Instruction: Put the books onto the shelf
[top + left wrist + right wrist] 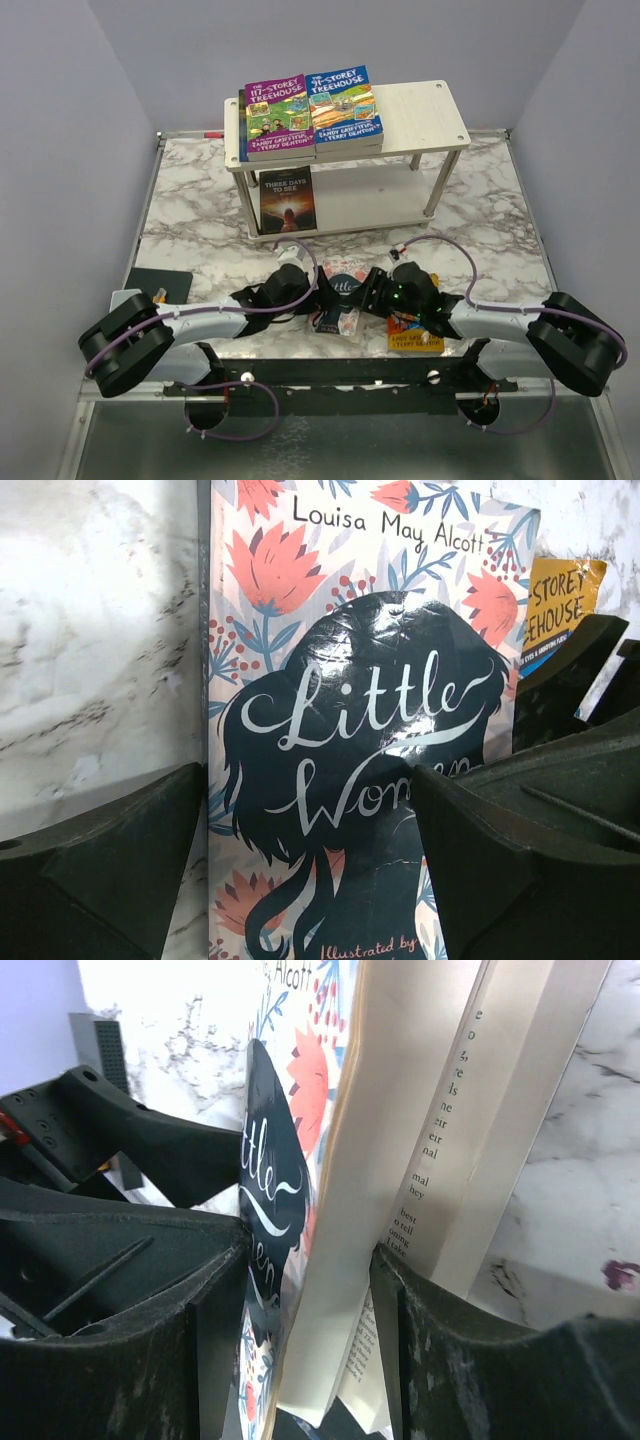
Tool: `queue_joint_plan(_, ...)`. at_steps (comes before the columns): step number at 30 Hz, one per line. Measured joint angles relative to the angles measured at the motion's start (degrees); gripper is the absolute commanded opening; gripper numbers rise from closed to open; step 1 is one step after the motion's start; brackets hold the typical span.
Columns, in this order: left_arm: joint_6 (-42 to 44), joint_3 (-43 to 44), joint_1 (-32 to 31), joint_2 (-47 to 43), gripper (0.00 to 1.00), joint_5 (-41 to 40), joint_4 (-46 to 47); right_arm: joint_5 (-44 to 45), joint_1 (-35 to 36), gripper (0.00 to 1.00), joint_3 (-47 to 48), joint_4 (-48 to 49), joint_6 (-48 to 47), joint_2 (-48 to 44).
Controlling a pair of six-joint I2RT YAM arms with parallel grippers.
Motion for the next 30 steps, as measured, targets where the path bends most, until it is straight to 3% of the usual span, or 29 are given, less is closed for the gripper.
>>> queue_joint_plan(6,-1.57,-2.62,0.00,-5.51,0.90,-1.38,-3.50,-3.15,-0.26,0.57,-1.29,10.08,2.29,5.51)
queue_joint_plan(8,-1.64,-3.04,-0.04,-6.84,0.91,-1.49,-4.74,-4.20,-0.35,0.53,-1.57,13.88,3.26,7.80)
queue_joint_plan(15,-1.73,-3.63,-0.24,-8.79,0.91,-1.53,-6.56,-6.16,-0.37,0.31,-2.14,20.70,5.05,12.63)
queue_joint_plan(22,-1.51,-3.41,-0.39,-8.79,0.92,-1.51,-6.93,-6.82,-0.33,0.01,-2.12,21.05,4.85,11.15)
queue_joint_plan(30,-2.27,-3.17,-1.60,-11.41,0.99,-1.27,-11.15,-6.80,-0.20,0.00,-2.05,14.82,3.69,5.25)
